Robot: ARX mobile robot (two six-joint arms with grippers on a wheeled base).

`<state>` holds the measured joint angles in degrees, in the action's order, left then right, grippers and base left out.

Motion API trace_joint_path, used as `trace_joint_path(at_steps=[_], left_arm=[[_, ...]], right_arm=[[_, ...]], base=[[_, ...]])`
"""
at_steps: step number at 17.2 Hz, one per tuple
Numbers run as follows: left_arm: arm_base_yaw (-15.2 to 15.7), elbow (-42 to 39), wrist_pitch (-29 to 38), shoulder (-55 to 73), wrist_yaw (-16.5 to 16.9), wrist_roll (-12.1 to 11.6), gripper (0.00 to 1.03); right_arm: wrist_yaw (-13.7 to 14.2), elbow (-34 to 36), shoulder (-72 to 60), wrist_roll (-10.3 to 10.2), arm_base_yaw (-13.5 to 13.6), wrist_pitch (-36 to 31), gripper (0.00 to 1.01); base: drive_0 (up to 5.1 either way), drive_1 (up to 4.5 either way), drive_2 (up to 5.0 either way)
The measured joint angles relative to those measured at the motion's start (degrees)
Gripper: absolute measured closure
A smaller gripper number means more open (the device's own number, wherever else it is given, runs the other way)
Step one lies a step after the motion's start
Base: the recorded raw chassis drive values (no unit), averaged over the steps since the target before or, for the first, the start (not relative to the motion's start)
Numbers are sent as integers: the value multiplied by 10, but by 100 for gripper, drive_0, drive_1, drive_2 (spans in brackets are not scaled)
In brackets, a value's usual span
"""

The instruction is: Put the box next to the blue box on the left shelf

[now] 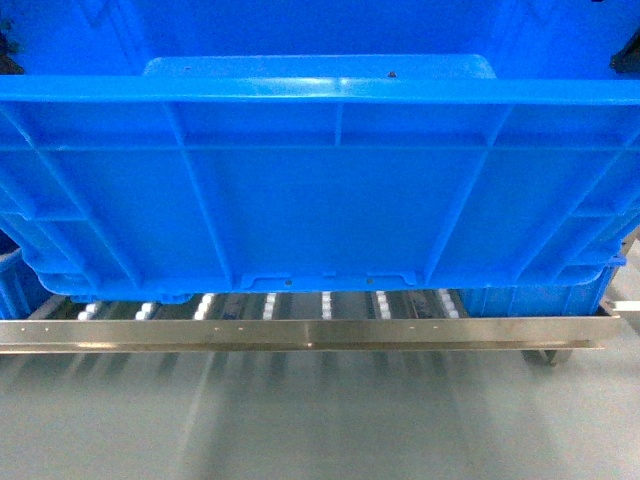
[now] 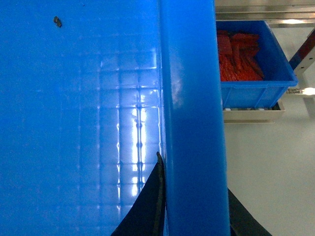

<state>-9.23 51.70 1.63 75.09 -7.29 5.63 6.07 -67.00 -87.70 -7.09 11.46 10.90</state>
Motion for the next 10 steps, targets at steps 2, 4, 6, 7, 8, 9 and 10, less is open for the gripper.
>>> trace_joint_path(at_steps=[2,4,6,7,8,9,10], left_arm=[[0,0,0,0,-2,0,97],[1,0,3,0,-2,-1,97],[1,0,4,0,-1,0,97],[1,0,2,0,-2,0,97],[1,0,0,0,-2,-1,97],[1,0,-1,0,-1,0,97],[1,0,0,1,-1,0,97]], right_arm=[[-24,0,1,7,0,-2,93],[-27,0,4,8,-2,-3,94],[-27,0,4,8,-2,-2,94],[-28,0,4,8,-2,-1,94],[-28,0,4,8,-2,2,94],[-28,0,4,8,-2,2,94],[-28,0,4,8,-2,2,94]], base=[[0,0,0],[0,0,0],[0,0,0],[0,0,0],[0,0,0],[0,0,0],[0,0,0]])
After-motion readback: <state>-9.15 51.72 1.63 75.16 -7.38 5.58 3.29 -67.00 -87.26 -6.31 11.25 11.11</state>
